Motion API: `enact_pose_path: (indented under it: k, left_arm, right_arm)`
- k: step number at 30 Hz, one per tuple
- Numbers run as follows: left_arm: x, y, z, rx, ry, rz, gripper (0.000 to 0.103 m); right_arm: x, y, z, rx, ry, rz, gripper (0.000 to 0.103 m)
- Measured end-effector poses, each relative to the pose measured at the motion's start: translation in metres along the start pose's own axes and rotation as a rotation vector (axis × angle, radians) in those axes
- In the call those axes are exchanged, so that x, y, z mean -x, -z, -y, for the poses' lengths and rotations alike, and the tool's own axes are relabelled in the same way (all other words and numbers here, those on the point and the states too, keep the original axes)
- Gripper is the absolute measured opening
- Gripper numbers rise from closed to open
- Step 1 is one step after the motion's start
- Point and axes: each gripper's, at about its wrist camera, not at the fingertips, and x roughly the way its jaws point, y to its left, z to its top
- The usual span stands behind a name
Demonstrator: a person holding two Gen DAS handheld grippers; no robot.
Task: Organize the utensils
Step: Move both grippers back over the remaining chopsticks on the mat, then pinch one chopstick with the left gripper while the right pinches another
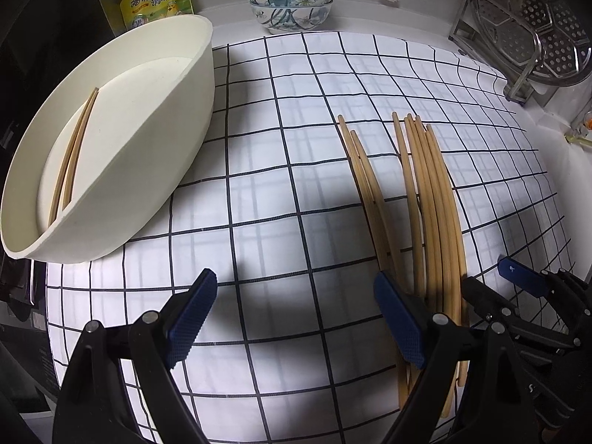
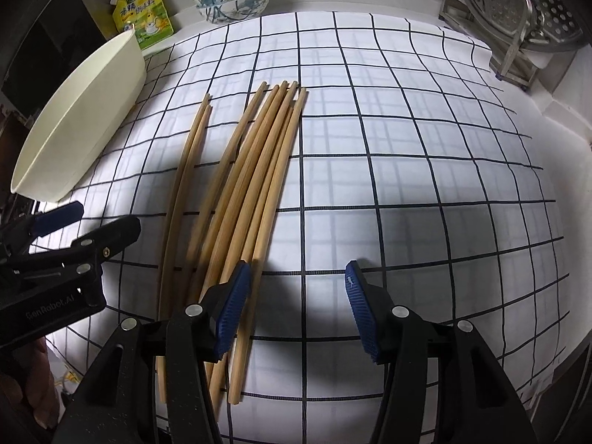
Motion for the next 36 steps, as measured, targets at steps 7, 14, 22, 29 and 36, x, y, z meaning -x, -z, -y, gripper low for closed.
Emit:
enact_pose_path:
  k: [7, 14, 22, 29, 36]
  left_arm:
    - [-0.002, 0.000, 0.004, -0.005, 0.007, -0.007, 0.085]
    - [-0.007, 0.001, 0.009, -0.017, 0.013, -0.020, 0.085]
    - [-0.011, 0.001, 0.016, -0.039, 0.004, -0.031, 0.087]
    - [-0.014, 0.001, 0.020, -0.066, -0.021, -0.042, 0.091]
    - [-0.018, 0.001, 0.013, -0.046, -0.071, -0.051, 0.093]
  right_arm:
    - [0.000, 0.000, 0.010, -0.019, 0.035, 0.003, 0.052]
    - [0.003, 0.002, 0.032, -0.062, 0.048, 0.009, 0.052]
    - [0.003, 0.000, 0.034, -0.057, 0.042, 0.016, 0.052]
    - [0.003, 0.000, 0.034, -0.060, 0.036, 0.018, 0.052]
    - [0.002, -0.001, 0.033, -0.054, 0.036, 0.021, 0.052]
